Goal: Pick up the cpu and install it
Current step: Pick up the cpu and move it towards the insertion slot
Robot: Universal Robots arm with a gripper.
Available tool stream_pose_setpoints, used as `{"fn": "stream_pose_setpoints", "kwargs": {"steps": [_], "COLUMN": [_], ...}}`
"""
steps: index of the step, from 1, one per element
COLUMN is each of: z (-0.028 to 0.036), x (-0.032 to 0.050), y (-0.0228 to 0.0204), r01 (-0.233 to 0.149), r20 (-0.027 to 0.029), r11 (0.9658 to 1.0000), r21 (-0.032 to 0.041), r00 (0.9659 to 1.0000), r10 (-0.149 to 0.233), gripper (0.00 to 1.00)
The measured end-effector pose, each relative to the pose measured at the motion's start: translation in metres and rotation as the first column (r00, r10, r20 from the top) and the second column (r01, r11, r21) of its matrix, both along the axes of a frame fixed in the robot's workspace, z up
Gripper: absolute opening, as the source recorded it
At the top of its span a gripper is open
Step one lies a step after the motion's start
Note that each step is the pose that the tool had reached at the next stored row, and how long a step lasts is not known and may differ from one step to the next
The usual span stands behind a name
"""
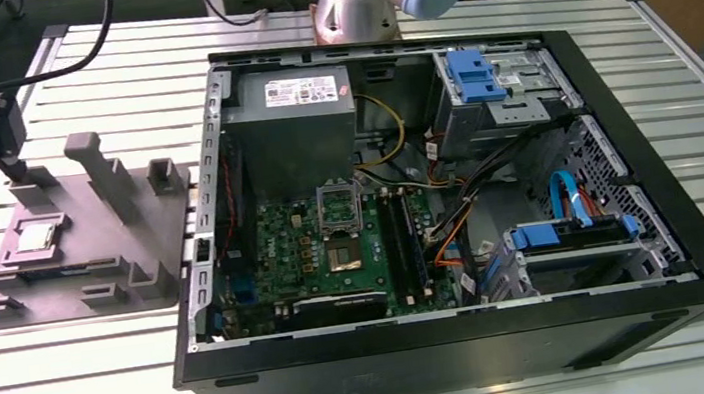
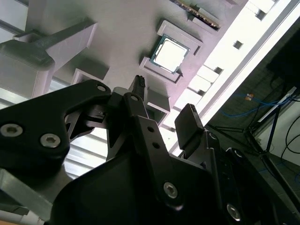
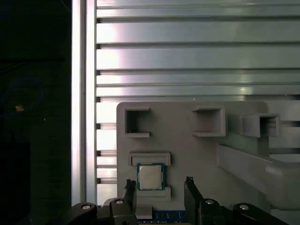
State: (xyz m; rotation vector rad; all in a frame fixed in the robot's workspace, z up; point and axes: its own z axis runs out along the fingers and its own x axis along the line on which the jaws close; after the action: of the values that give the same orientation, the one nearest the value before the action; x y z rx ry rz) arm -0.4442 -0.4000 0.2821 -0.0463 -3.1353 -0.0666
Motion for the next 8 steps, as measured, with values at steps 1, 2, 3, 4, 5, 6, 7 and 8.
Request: {"fn": "stream_pose_setpoints", "kwargs": {"steps": [1, 2, 3, 4, 5, 6, 7, 8], "z": [-0.0007, -0.0015, -0.0021, -0.0027, -0.0034, -0.0039, -0.0045, -0.0052], "x": [0.0, 0.0, 0.0, 0.0, 0.0, 0.0, 0.0, 0.0], "y": [0.0, 0.0, 0.0, 0.0, 0.0, 0.0, 0.0, 0.0], "r01": [0.0, 0.0, 0.0, 0.0, 0.0, 0.0, 0.0, 0.0], "r20": [0.0, 0.0, 0.0, 0.0, 0.0, 0.0, 0.0, -0.0001], "r11": [1.0, 1.0, 1.0, 1.0, 1.0, 1.0, 1.0, 1.0], "r21": [0.0, 0.0, 0.0, 0.0, 0.0, 0.0, 0.0, 0.0], "r00": [1.0, 1.0, 1.0, 1.0, 1.0, 1.0, 1.0, 1.0], "r10": [0.0, 0.0, 0.0, 0.0, 0.0, 0.0, 0.0, 0.0], "gripper": [0.53, 0.53, 0.53, 0.53, 0.53, 0.53, 0.53, 0.53]}}
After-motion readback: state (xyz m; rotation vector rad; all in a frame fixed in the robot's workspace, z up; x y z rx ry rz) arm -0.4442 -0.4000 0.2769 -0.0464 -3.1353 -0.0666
